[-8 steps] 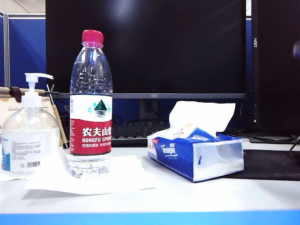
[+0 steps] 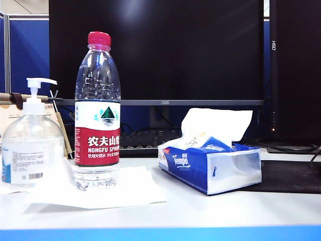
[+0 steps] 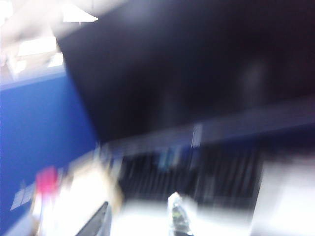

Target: Pull out a tissue from the tissue dispenser, then press the switch of the alcohol sanitizer bottle to drop some sanitizer on the paper tissue, and finally place the treated tissue on the table.

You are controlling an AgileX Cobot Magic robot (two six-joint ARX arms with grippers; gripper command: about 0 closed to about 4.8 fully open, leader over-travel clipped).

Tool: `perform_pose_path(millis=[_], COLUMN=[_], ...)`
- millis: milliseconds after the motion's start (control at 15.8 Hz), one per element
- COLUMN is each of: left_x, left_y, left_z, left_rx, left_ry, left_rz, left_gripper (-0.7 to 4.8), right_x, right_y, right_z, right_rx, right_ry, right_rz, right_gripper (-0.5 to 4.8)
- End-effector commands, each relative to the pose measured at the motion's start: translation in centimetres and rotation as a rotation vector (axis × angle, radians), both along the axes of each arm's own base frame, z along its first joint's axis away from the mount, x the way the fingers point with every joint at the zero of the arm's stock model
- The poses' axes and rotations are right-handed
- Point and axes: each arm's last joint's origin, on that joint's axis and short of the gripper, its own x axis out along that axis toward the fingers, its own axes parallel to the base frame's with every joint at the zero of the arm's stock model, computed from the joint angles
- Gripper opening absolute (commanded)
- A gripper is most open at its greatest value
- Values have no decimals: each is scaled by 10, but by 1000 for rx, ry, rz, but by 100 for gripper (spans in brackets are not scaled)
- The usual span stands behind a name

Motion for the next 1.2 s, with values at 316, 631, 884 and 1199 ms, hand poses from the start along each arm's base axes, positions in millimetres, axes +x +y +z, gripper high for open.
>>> perform_pose_path(millis=[316, 631, 884, 1199], left_x=[105, 116, 116, 121], left_y=[-15, -16, -16, -17], left_z=[44, 21, 8, -1], left_rx=[103, 201, 246, 281], left_ry=[315, 451, 524, 555], left_rz=[-112, -106, -111, -113], left_gripper=[-6, -6, -6, -6], right_x=[86, 126, 149, 178], right_y=[36, 53, 64, 79], right_z=[67, 0, -20, -60], right_rx=[-285, -429, -395, -334], right_ry=[248, 627, 651, 722], right_rz=[45, 92, 170, 270], right_gripper=[187, 298, 298, 298])
